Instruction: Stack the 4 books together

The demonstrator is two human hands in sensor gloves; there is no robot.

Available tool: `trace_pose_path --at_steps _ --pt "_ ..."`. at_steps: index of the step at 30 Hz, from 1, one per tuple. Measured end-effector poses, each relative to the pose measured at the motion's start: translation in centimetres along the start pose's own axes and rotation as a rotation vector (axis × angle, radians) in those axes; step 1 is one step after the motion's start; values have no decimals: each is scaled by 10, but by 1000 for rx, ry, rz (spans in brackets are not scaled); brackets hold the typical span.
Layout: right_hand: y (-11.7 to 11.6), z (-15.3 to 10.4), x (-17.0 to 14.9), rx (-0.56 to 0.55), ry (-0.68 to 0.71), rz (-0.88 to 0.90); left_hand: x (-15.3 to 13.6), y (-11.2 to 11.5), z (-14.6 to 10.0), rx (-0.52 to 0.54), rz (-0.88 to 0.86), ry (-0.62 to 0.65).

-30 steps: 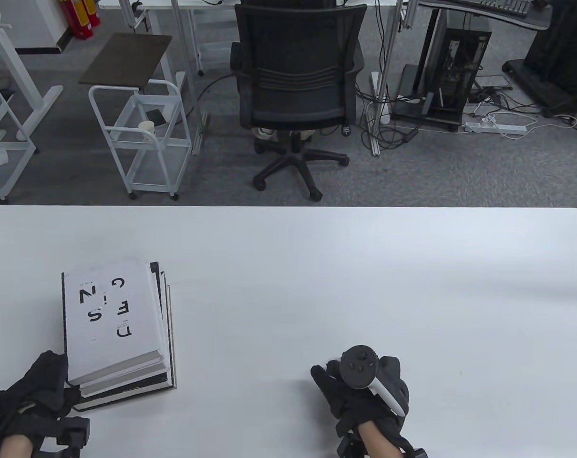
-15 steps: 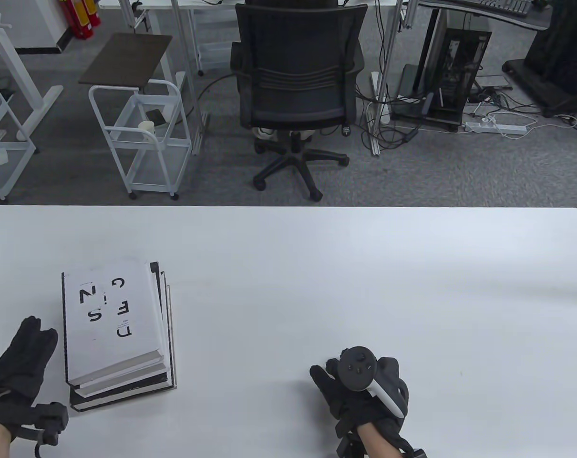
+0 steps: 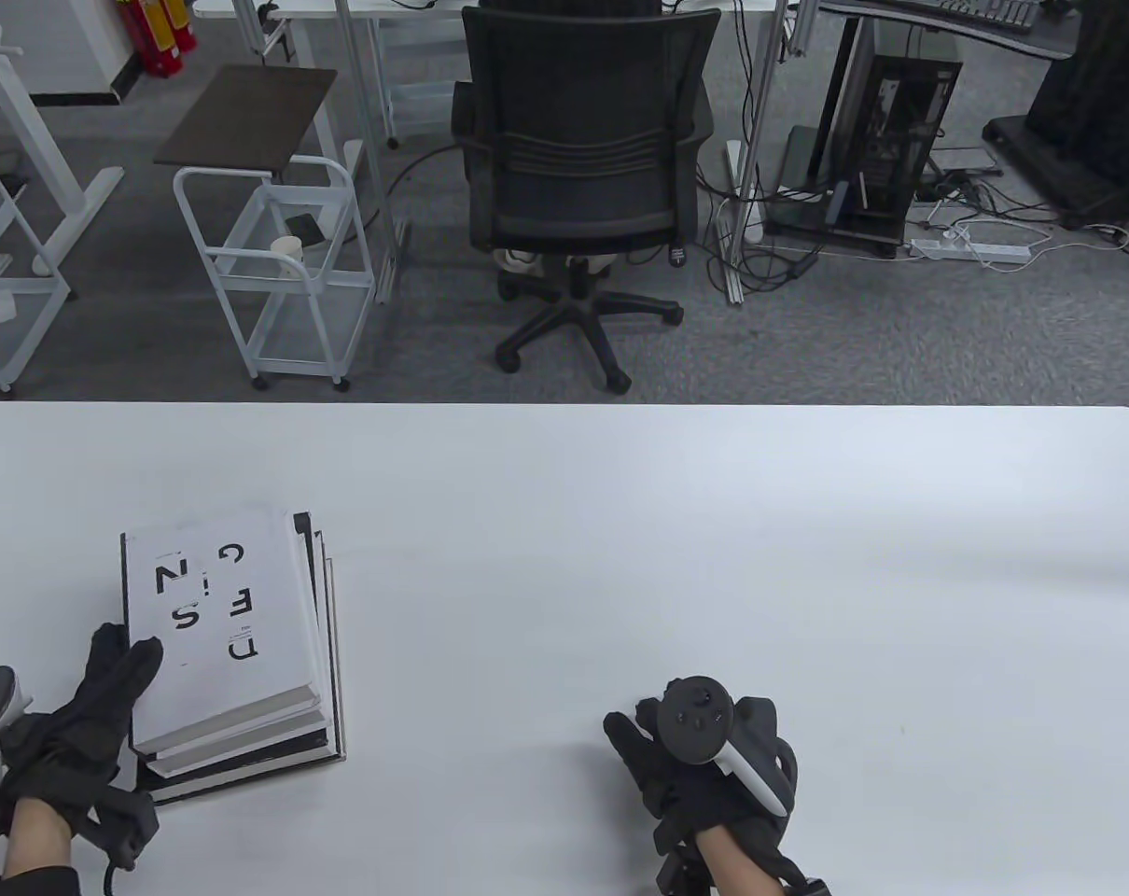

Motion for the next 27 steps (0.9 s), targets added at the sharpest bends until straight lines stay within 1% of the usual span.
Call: trace_pose_path --at_steps 2,5,11,17,27 --pt "0 0 -1 6 -3 5 -3 0 3 -17 -37 6" --pt "1 0 -1 3 -5 8 -9 -1 5 -49 -50 -12" --pt "1 0 -1 -5 -5 1 -21 -2 10 -117 -105 -4" --pt "1 0 -2 3 -10 -4 -38 -7 11 -127 -133 -29" --pt "4 -1 -4 7 -22 6 -44 -6 15 -141 -184 4"
Point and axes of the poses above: the tracker on the back of each hand, its own x axis roughly to the thumb side, its own z axis roughly from the wrist to the fingertips, y = z × x, the point moved 3 cm from there along z, roughly from the wrist to the fingertips, and after that the axes turned 3 degrees about -z, right-handed, at the moved point
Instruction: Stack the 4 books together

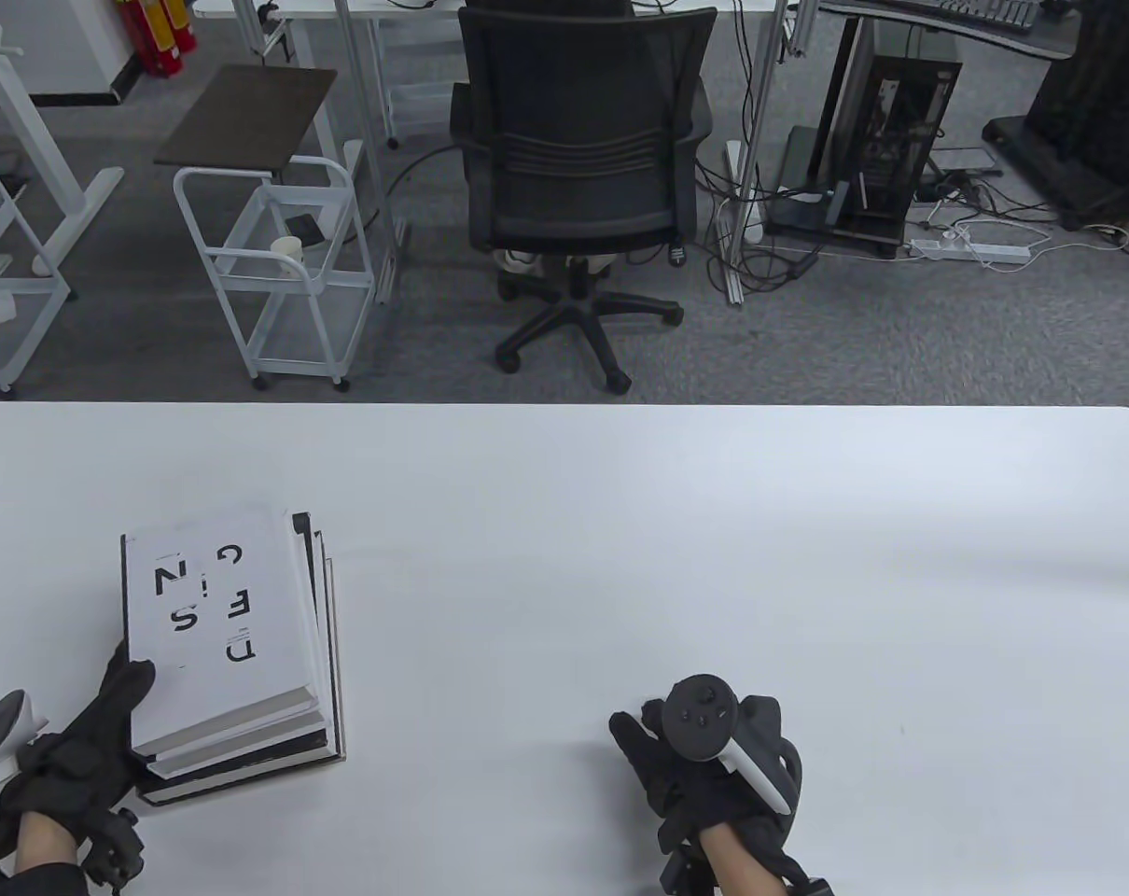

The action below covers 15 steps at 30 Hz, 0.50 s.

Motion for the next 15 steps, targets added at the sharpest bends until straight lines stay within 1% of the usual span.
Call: trace_pose_path --at_steps 7,13,15 --pt "5 -1 0 -17 4 11 1 4 -1 28 14 10" --pt "6 -1 -1 -20 6 19 4 17 1 36 54 -4" --pt "6 -1 -1 -21 8 24 4 26 5 21 61 -11"
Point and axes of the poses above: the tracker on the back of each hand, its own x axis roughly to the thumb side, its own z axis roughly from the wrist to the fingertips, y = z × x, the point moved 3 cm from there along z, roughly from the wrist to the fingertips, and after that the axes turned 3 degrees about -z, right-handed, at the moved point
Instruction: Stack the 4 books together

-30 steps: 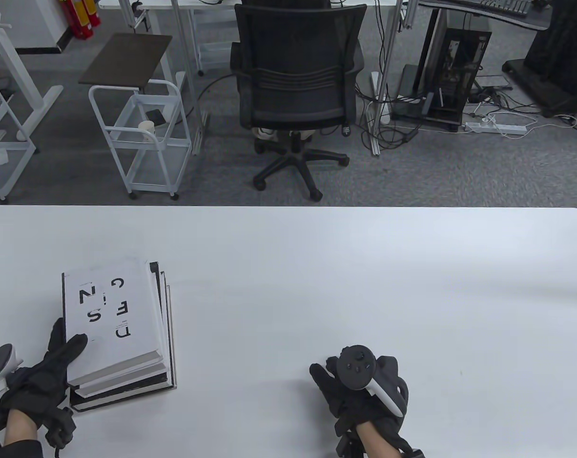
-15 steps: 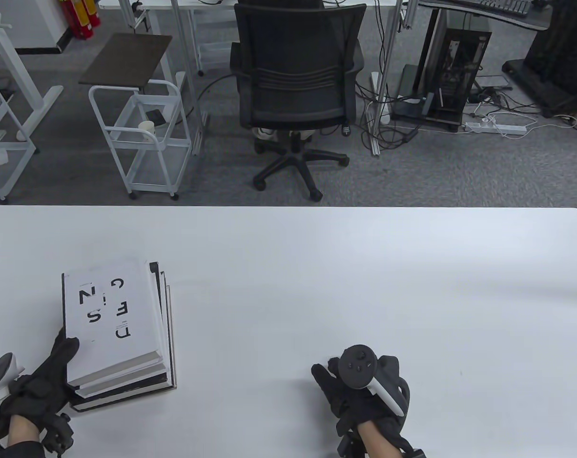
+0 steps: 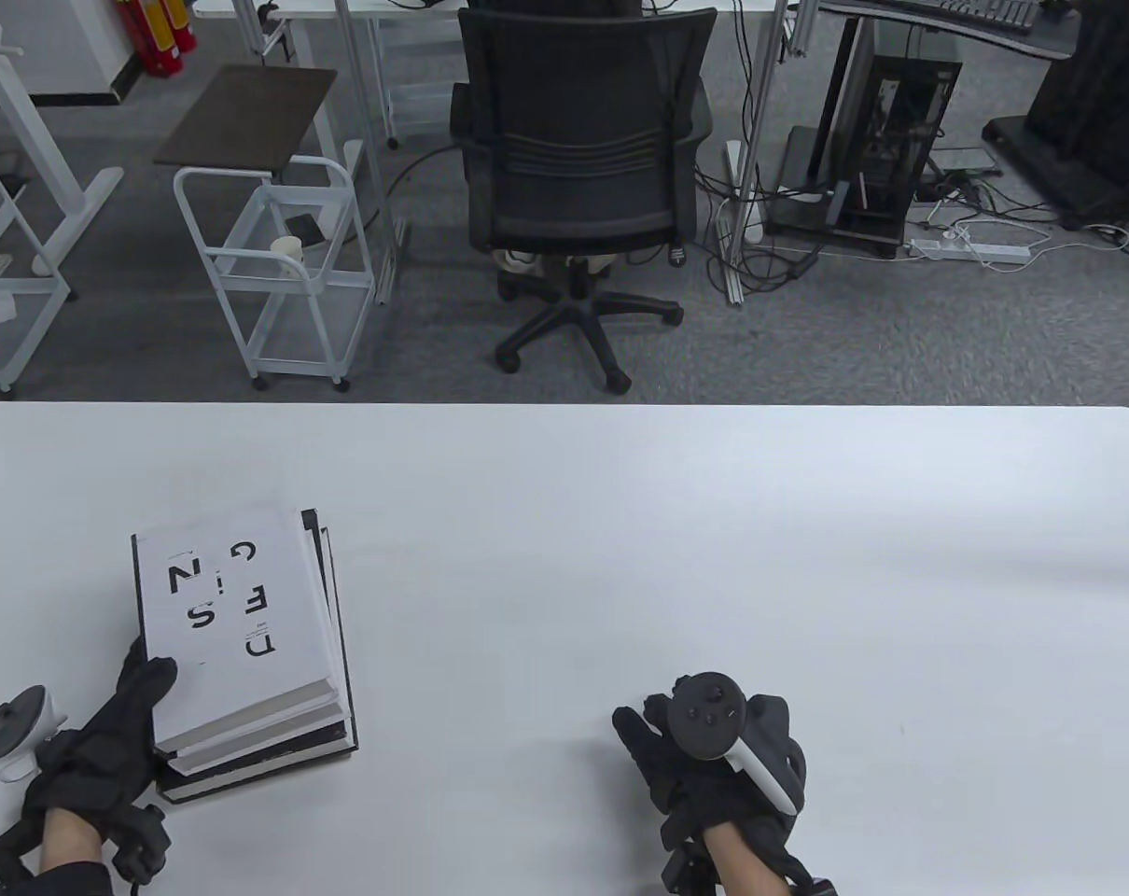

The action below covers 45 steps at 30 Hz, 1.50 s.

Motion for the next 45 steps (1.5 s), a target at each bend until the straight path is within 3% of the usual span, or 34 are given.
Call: trace_pose_path --at_steps 7,16,21,26,34,45 --pt "1 1 -4 -1 -7 20 3 50 24 -63 9 0" --pt "10 1 -17 -12 -50 23 5 148 63 -221 63 -19" --pt "18 -1 -26 -45 -86 -2 2 203 74 -315 98 -31" --pt "23 -2 -35 -59 -114 0 -5 244 72 -378 127 -28" --pt "26 -2 -42 -59 -132 20 -16 281 57 -413 133 -29" --pt "27 -2 -42 -57 -134 20 -25 299 45 -482 179 -51"
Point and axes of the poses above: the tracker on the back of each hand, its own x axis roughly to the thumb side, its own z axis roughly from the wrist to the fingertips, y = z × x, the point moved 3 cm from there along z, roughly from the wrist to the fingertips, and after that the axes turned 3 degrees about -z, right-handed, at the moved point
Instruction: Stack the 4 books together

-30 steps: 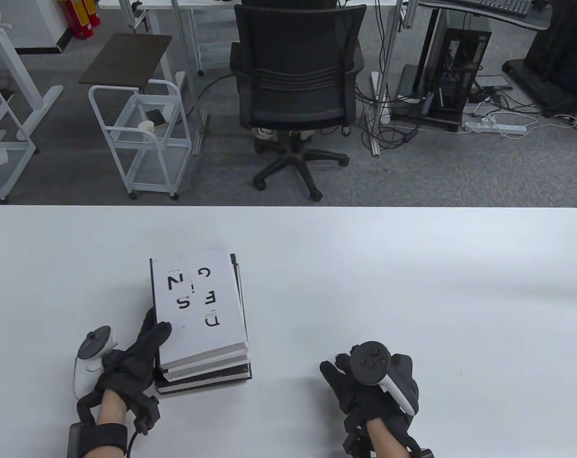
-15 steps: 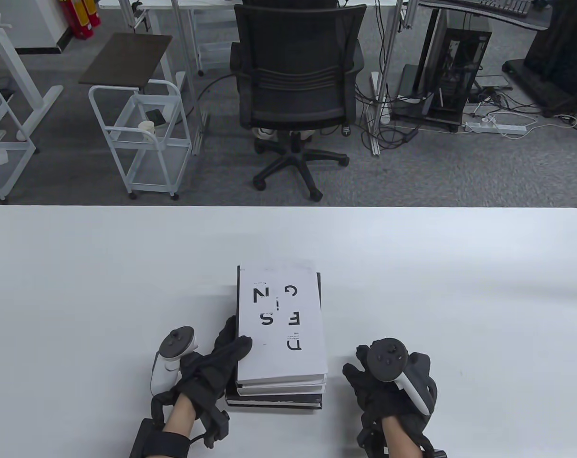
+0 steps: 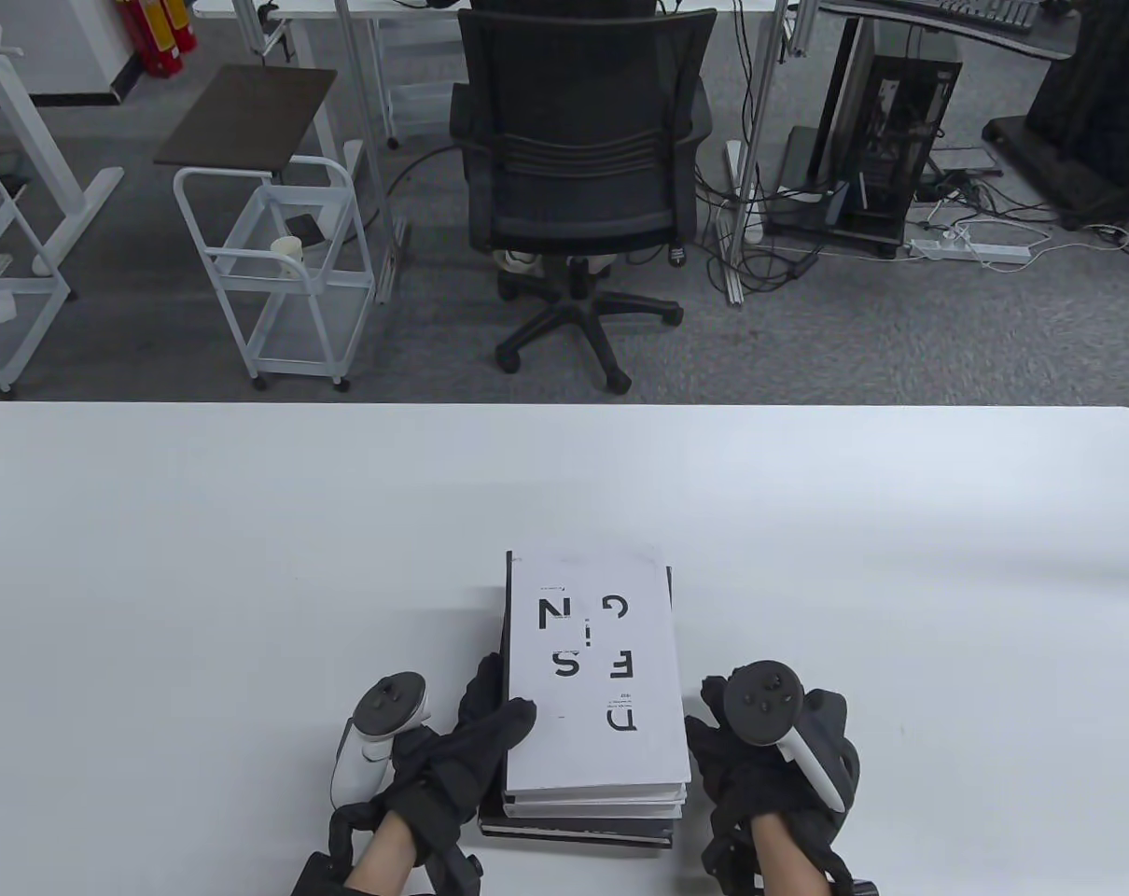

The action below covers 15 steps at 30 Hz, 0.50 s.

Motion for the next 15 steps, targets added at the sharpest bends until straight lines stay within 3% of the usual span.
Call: trace_pose_path --at_steps 7,15 --pt "5 -1 -3 -14 -1 2 14 -4 -5 -1 79 -41" --pt "19 -9 -2 -87 16 -6 37 -19 -35 135 345 9"
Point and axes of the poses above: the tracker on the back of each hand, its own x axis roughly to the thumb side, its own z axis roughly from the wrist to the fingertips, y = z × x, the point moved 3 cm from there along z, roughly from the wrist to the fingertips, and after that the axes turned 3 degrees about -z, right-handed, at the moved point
